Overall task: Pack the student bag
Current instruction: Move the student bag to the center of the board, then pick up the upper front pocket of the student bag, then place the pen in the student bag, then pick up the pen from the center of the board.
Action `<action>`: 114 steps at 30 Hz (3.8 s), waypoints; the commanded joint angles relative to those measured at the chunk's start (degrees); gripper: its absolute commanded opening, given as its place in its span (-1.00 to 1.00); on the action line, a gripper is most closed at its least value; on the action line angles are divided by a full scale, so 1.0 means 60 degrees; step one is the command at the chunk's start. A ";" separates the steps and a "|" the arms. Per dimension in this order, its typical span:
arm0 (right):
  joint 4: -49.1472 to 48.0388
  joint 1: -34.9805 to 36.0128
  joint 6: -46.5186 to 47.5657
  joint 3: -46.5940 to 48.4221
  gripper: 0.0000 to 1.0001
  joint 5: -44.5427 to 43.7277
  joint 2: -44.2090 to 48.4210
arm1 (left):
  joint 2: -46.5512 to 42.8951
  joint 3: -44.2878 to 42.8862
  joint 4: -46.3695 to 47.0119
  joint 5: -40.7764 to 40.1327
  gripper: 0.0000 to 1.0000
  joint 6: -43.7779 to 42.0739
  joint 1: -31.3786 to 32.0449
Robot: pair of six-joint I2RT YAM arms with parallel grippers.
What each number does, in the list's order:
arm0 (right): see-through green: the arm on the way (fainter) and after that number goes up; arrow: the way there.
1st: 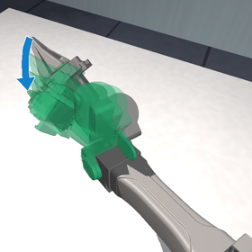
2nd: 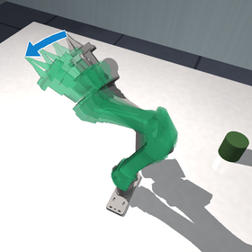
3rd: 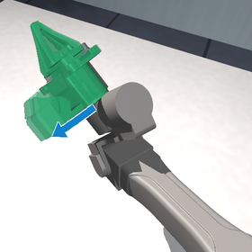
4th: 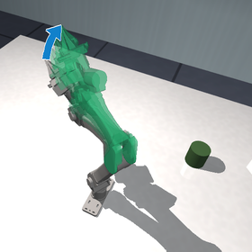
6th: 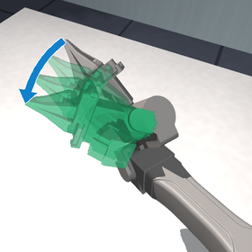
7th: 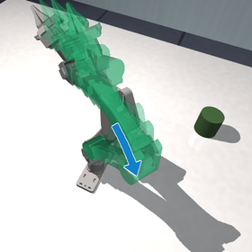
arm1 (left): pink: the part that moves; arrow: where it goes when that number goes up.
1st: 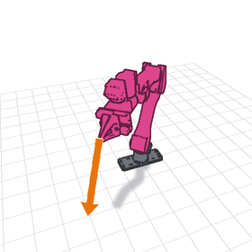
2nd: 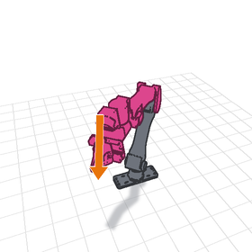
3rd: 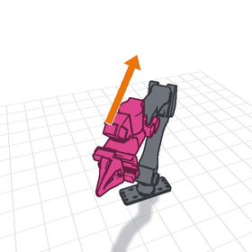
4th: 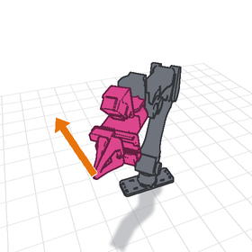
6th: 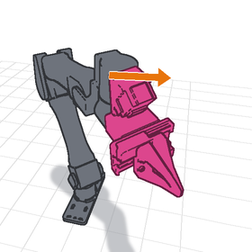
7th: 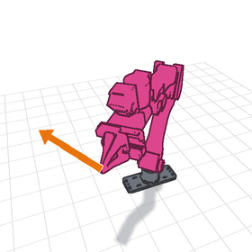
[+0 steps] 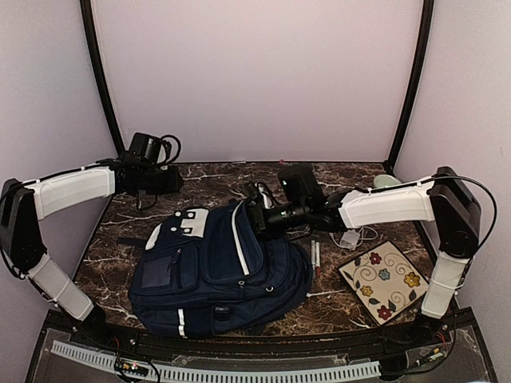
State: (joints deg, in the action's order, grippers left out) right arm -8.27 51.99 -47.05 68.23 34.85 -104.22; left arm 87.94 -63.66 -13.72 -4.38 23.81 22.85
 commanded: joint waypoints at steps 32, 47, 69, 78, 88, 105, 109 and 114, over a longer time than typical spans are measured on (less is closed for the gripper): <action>-0.0970 0.0979 -0.1581 -0.0905 -1.00 -0.3307 0.0259 | -0.1968 -0.0679 -0.1492 0.1263 0.49 0.0696 0.5798; -0.1046 0.0974 -0.1677 -0.0634 -1.00 -0.3464 0.0012 | 0.0074 -0.2054 -0.3706 -0.4235 0.68 0.0125 0.9062; -0.0956 0.0888 -0.1329 -0.1088 -1.00 -0.3114 0.0554 | -0.0874 -0.2339 -0.4282 -0.5638 -1.00 0.0779 0.9141; -0.1002 0.0935 -0.1472 -0.0978 -1.00 -0.1620 0.0714 | -0.2323 -0.1247 -0.1822 -0.5972 -1.00 -0.0854 0.9141; 0.0808 0.1102 -0.0448 0.0212 -0.17 -0.3023 0.0680 | -0.2791 -0.0462 -0.0424 -0.7160 -1.00 -0.1218 0.9102; 0.5637 0.0096 0.1637 0.0147 -0.05 -0.6844 0.3339 | -0.3836 0.1875 -0.1087 -0.6520 -1.00 0.1851 0.8730; 0.6776 -0.0412 0.1580 -0.0899 -0.49 -0.8398 0.3082 | -0.3785 0.1936 -0.0992 -0.6479 -1.00 0.1825 0.8730; 0.6978 -0.0520 0.1736 -0.1170 -0.51 -0.8229 0.1786 | -0.3632 0.1858 -0.0988 -0.6405 -1.00 0.1749 0.8730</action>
State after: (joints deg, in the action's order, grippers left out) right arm 29.76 48.47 -37.41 63.13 -11.81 -88.82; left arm 66.63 -53.08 -17.65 -38.41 34.22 76.97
